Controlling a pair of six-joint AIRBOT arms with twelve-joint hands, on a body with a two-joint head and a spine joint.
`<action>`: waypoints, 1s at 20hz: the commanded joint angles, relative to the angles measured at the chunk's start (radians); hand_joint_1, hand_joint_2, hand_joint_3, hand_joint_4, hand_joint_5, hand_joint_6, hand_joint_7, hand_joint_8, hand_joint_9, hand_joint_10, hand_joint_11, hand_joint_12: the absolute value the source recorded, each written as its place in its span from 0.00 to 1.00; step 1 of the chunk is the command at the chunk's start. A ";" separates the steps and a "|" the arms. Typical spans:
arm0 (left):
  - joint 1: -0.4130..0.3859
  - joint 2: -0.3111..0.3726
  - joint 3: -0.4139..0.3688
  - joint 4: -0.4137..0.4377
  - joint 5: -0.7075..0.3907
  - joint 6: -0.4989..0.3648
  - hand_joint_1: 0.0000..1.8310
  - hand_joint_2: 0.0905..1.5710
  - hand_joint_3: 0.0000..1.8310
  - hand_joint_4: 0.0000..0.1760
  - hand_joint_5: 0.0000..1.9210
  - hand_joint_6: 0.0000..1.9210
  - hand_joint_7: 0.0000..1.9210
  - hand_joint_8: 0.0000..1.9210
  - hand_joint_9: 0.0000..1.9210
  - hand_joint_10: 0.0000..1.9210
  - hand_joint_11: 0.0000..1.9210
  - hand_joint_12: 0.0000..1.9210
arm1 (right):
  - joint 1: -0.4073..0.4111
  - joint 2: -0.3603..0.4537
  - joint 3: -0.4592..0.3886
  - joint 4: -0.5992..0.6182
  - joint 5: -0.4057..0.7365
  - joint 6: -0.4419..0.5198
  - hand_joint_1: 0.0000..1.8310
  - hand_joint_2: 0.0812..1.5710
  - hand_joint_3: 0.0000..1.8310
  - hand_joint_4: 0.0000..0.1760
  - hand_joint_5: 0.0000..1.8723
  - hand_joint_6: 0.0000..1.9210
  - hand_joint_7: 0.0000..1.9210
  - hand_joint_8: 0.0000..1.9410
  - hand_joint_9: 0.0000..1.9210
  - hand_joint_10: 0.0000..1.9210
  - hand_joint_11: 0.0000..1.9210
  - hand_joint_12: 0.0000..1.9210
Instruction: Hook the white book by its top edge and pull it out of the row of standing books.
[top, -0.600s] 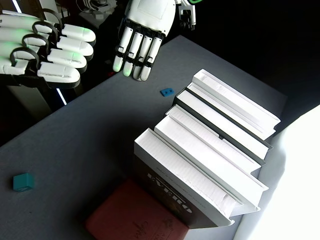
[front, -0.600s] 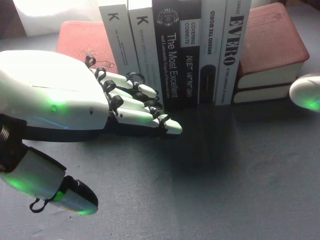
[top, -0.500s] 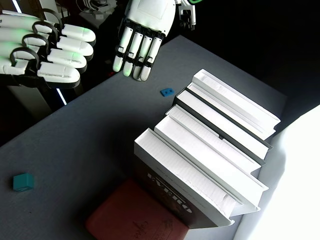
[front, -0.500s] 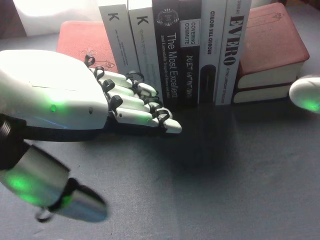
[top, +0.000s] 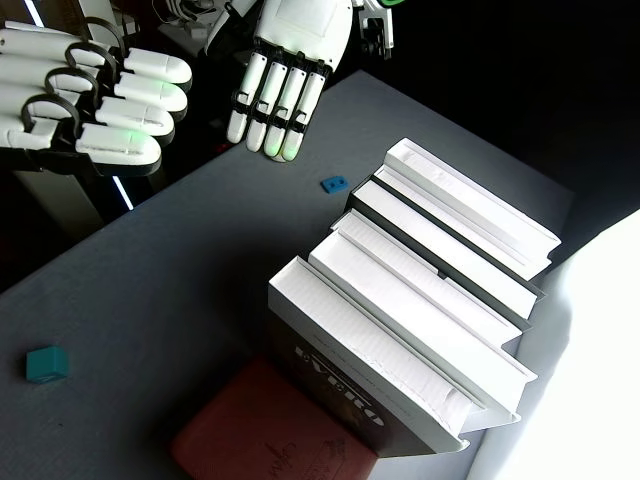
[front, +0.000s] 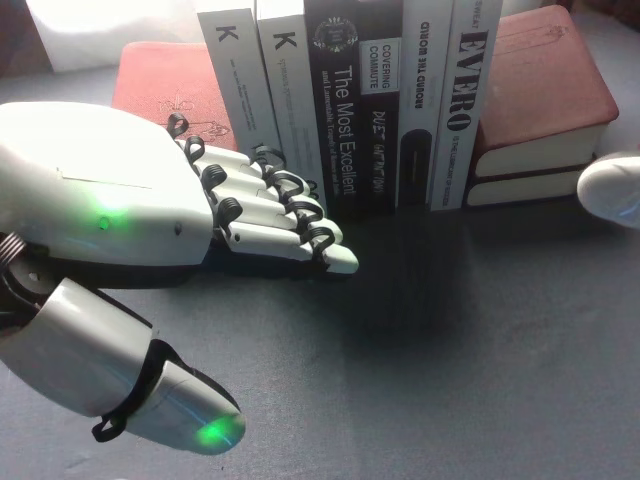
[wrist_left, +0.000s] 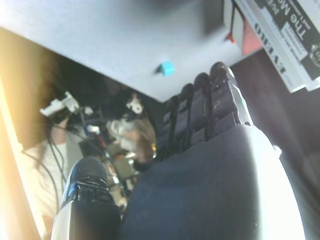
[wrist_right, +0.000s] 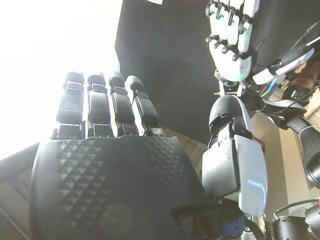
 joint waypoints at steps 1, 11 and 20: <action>-0.009 0.002 0.004 -0.040 0.047 -0.004 0.00 0.71 0.02 0.00 0.00 0.00 0.00 0.00 0.00 0.00 0.00 0.00 | 0.022 -0.001 -0.004 0.030 0.087 -0.006 0.00 0.71 0.00 0.00 0.00 0.00 0.00 0.00 0.00 0.00 0.00 0.00; 0.003 0.002 0.017 -0.037 0.056 -0.004 0.00 0.71 0.01 0.00 0.00 0.00 0.00 0.00 0.00 0.00 0.00 0.00 | 0.091 -0.047 -0.003 0.096 0.064 -0.140 0.00 0.71 0.00 0.00 0.00 0.00 0.00 0.00 0.00 0.00 0.00 0.00; 0.014 0.005 0.027 -0.037 0.035 0.005 0.00 0.71 0.01 0.00 0.00 0.00 0.00 0.00 0.00 0.00 0.00 0.00 | 0.022 -0.137 -0.002 0.163 0.142 -0.283 0.00 0.72 0.00 0.00 0.00 0.00 0.00 0.00 0.00 0.00 0.00 0.00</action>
